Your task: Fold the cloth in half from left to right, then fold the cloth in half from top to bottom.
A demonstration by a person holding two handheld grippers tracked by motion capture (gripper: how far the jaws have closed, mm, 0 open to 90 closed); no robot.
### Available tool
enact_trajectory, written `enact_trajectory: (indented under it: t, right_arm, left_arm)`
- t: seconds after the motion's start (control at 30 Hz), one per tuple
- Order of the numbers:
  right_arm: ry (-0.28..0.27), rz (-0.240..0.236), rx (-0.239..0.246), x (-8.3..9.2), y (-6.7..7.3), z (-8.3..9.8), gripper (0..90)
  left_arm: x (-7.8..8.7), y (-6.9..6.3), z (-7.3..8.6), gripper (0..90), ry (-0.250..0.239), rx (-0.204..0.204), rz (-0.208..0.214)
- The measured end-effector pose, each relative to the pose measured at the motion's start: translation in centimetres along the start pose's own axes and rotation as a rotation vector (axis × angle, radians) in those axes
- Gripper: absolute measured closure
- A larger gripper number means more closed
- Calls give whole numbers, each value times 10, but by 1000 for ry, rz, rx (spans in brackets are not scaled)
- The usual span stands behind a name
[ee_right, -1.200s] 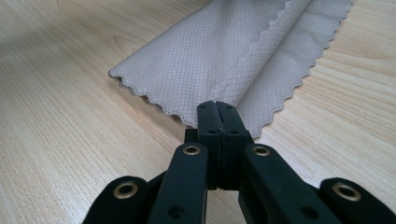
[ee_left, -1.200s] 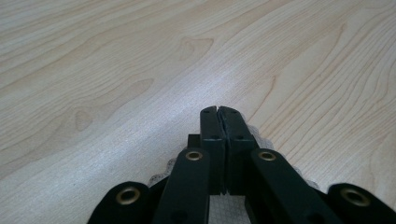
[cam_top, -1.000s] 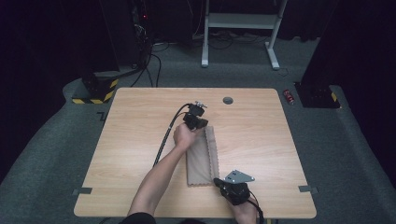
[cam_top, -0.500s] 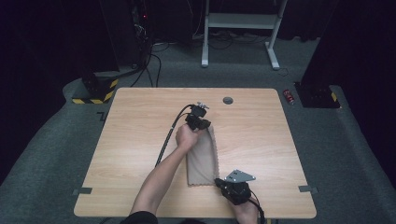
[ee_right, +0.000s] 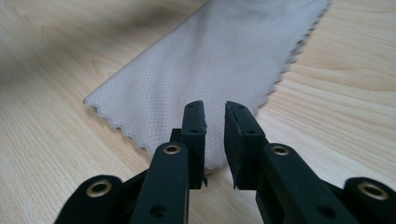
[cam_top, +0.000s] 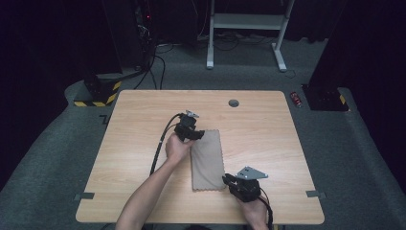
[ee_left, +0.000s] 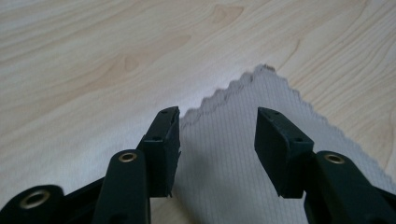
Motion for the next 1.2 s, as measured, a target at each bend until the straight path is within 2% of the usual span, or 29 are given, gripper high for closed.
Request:
enact_trajectory:
  t: [0.03, 0.07, 0.13, 0.2, 0.3, 0.33, 0.4, 0.47, 0.57, 0.6, 0.73, 0.8, 0.9, 0.97, 1.03, 1.1, 1.2]
  right_arm:
    - [0, 0, 0, 0, 0, 0, 776]
    - [28, 0, 24, -7, 3, 2, 766]
    - [50, 5, 45, -12, 4, 4, 758]
    - [76, 20, 63, -15, 4, 5, 747]
    - [109, 48, 81, -18, 1, 7, 740]
    - [105, 44, 83, -17, 0, 8, 740]
    - [107, 46, 95, -16, -2, 8, 740]
    - [110, 43, 98, -16, -3, 8, 734]
    - [119, 38, 90, -16, -4, 7, 726]
    - [122, 38, 91, -16, -4, 7, 726]
    - [124, 39, 90, -16, -4, 7, 725]
    - [113, 39, 94, -16, -4, 7, 725]
    - [112, 36, 91, -16, -5, 7, 723]
    - [116, 32, 97, -16, -5, 7, 721]
    - [123, 32, 97, -16, -5, 6, 715]
    - [126, 31, 101, -16, -7, 6, 712]
    - [131, 22, 79, -15, -8, 6, 694]
  left_arm:
    - [0, 0, 0, 503, 0, 0, 0]
    - [2, -3, 8, 500, 0, -7, -3]
    - [2, -5, 15, 496, 6, -21, -11]
    - [2, -6, 23, 490, 8, -19, -22]
    - [3, -1, 33, 484, 16, -22, -54]
    - [3, 1, 36, 484, 24, -28, -67]
    - [1, 5, 41, 480, 38, -59, -108]
    - [3, 11, 44, 450, 32, -26, -105]
    - [8, 15, 47, 447, 47, -4, -133]
    - [13, 14, 48, 447, 39, 2, -128]
    - [34, -4, 54, 439, -17, 6, -50]
    - [42, -18, 59, 416, -12, -14, 7]
    - [49, -41, 73, 408, -14, -42, 60]
    - [50, -53, 82, 406, -6, -46, 81]
    - [50, -62, 91, 405, 4, -64, 71]
    - [55, -67, 96, 402, 15, -103, 26]
    - [59, -69, 99, 403, 36, -102, 17]
Point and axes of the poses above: each handheld gripper's, and its own axes: x roughly backward along the jaws, z roughly out of its underside, y roughly to its left, the point moved 4 cm from there along -x, roughly forward along the jaws, and after that the axes turned 10 degrees about -x, right-handed, at the moved point
